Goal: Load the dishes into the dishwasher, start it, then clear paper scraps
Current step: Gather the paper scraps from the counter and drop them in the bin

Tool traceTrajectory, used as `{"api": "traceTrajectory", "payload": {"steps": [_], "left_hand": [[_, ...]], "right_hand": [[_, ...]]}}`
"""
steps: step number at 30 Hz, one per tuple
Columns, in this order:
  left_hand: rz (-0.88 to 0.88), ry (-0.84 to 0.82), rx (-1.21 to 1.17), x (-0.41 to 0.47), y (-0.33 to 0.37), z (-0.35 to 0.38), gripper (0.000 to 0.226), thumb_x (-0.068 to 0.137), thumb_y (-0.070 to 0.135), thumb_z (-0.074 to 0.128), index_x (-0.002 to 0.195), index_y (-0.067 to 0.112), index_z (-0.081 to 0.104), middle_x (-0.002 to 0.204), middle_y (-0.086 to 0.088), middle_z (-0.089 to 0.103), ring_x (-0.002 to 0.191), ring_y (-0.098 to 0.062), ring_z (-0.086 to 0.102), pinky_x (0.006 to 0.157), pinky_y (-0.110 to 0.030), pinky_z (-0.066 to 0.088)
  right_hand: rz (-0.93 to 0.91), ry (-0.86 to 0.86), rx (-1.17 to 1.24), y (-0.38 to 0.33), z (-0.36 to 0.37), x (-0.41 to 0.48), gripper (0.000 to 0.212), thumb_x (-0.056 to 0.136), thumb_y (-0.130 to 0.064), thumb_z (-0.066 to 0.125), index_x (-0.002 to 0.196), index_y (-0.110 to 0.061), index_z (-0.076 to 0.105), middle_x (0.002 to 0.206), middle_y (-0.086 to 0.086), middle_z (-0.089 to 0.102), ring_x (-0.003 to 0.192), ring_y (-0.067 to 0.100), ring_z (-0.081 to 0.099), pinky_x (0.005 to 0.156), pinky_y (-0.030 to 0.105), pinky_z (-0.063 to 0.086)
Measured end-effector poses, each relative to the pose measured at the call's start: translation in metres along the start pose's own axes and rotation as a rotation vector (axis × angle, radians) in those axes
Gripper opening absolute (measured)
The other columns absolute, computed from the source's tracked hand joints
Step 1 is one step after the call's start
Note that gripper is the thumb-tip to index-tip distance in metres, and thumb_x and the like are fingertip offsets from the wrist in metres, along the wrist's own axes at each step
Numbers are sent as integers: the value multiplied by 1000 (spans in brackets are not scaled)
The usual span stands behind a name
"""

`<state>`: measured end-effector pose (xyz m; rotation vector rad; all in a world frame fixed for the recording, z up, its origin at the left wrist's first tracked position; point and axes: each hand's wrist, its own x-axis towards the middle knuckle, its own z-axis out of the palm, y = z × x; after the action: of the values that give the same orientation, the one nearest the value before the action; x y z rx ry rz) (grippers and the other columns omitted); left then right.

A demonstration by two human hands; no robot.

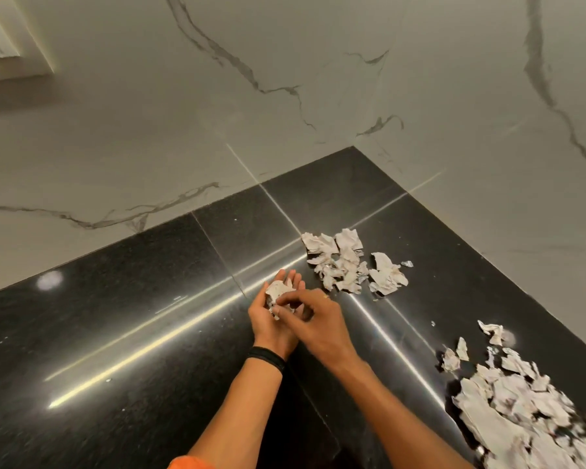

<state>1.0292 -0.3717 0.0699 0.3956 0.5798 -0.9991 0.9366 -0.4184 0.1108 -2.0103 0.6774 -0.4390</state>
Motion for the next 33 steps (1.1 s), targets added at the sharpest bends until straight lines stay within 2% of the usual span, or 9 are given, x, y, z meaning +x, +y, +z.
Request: {"api": "traceTrajectory", "payload": {"steps": [4,8,10,13,16,20,25,30,33], "left_hand": [[-19,-11,-20,3,-9,1,39,104,27,44,122,3,69,139,-18,62,129,-31,60,117,-43,40],[-11,-21,-47,2,-10,3,39,103,25,42,124,2,67,135,-19,64,126,-32,61,103,-43,50],[-3,-22,-63,0,-9,3,38,103,24,44,122,0,67,132,-21,66,124,-33,62,103,-44,49],[1,-12,-64,2,-5,2,39,104,24,43,125,-1,65,130,-22,67,123,-34,63,108,-45,47],[8,-6,-66,2,-2,0,39,105,24,43,127,-1,64,129,-21,68,122,-34,63,106,-45,48],[23,-5,-53,0,1,-4,41,105,26,44,130,-2,62,131,-22,66,125,-34,61,103,-44,49],[27,5,-29,-4,-2,-5,41,105,25,45,131,-2,62,130,-24,66,126,-34,61,105,-44,49],[2,1,19,-7,-16,-3,41,105,26,46,130,-2,63,130,-23,67,123,-34,63,109,-44,47],[-21,-28,39,-9,-27,3,40,105,27,44,128,1,63,126,-21,69,113,-32,68,101,-41,53]], "right_hand": [[-48,91,-6,3,-12,-9,15,89,-28,78,104,-29,76,93,-10,71,88,6,64,77,15,48],[110,215,-6,25,-34,10,10,90,-26,75,100,-27,75,92,-17,73,86,3,66,73,17,51],[184,272,-133,44,-43,21,12,89,-26,76,101,-26,74,92,-17,71,80,-1,65,70,17,50],[188,228,-383,61,-45,33,23,88,-32,77,108,-23,70,99,-14,67,77,-2,60,68,6,42],[116,129,-557,69,-37,44,29,88,-33,75,114,-22,66,104,-8,66,89,11,61,75,21,43],[85,125,-684,71,-33,45,17,92,-24,66,109,-25,66,98,-6,67,91,17,62,72,32,48],[189,261,-380,62,-44,29,22,90,-27,72,111,-31,65,93,-18,68,73,-2,60,67,25,49],[113,327,-5,37,-54,0,26,88,-16,77,107,-28,64,94,-13,69,85,6,65,71,18,54],[26,306,66,21,-52,-18,28,86,-13,80,108,-25,66,97,-11,69,90,10,66,75,17,52]]}}
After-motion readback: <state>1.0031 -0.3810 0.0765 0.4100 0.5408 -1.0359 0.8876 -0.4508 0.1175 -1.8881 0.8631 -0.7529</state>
